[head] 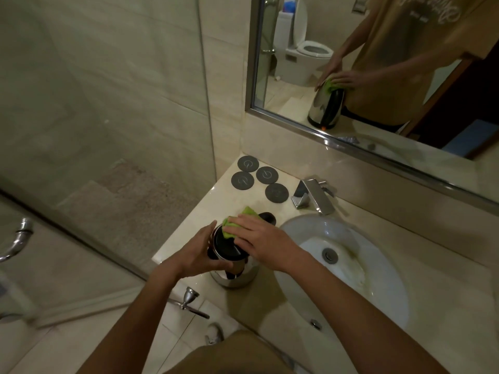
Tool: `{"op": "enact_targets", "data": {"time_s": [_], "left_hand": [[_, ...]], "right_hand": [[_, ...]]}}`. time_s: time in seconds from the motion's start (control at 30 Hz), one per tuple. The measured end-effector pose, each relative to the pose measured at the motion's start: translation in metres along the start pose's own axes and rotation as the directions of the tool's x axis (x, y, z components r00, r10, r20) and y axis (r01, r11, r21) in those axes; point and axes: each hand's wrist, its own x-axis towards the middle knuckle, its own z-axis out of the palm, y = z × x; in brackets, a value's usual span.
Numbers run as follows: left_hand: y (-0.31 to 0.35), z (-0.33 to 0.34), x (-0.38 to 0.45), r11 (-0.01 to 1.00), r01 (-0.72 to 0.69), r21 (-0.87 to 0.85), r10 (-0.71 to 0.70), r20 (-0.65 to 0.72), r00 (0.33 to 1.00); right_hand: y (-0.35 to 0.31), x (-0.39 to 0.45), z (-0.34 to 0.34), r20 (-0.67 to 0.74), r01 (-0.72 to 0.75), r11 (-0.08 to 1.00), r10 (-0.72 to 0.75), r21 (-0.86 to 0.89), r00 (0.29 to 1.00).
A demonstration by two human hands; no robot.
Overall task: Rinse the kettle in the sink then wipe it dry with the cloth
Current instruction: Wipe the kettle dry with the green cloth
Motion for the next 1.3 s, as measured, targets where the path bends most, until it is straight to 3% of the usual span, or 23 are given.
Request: {"op": "enact_targets", "data": {"time_s": [0.17,0.5,0.63,0.73,0.83,0.93,1.03,1.3], "left_hand": [[0.003,0.008,-0.001,0.999,0.054,-0.004,-0.054,-0.028,0.998],[0.004,0.006,0.004,0.996,0.06,0.06,-0.057,-0.056,0.997],[0.007,0.0,0.006,0.993,0.041,0.113,-0.037,-0.041,0.998],[0.012,-0.002,0.003,0.993,0.048,0.108,-0.047,-0.015,0.999],[0.016,-0.002,0.002,0.993,0.05,0.105,-0.049,-0.005,0.999],[0.02,-0.003,0.003,0.989,0.062,0.134,-0.064,0.011,0.998],[0.022,-0.007,0.001,0.989,0.072,0.129,-0.078,0.04,0.996],[0.022,-0.029,0.02,0.965,0.1,0.243,-0.168,0.281,0.945]], "right_hand": [[-0.011,0.012,-0.002,-0.042,-0.099,0.995,0.099,0.002,0.994],[0.001,-0.035,0.03,-0.155,0.032,0.995,-0.047,-0.098,0.987],[0.005,-0.005,0.013,-0.047,0.063,0.996,-0.067,-0.066,0.997],[0.006,0.016,-0.002,0.029,-0.026,1.0,0.026,0.012,0.999],[0.016,0.024,-0.013,0.083,-0.22,0.965,0.21,0.143,0.974],[0.034,0.014,-0.01,0.036,-0.347,0.872,0.357,0.345,0.933],[0.039,0.002,-0.004,-0.02,-0.398,0.823,0.444,0.404,0.896],[-0.007,-0.032,0.015,-0.116,-0.267,0.961,0.274,0.078,0.955]]}}
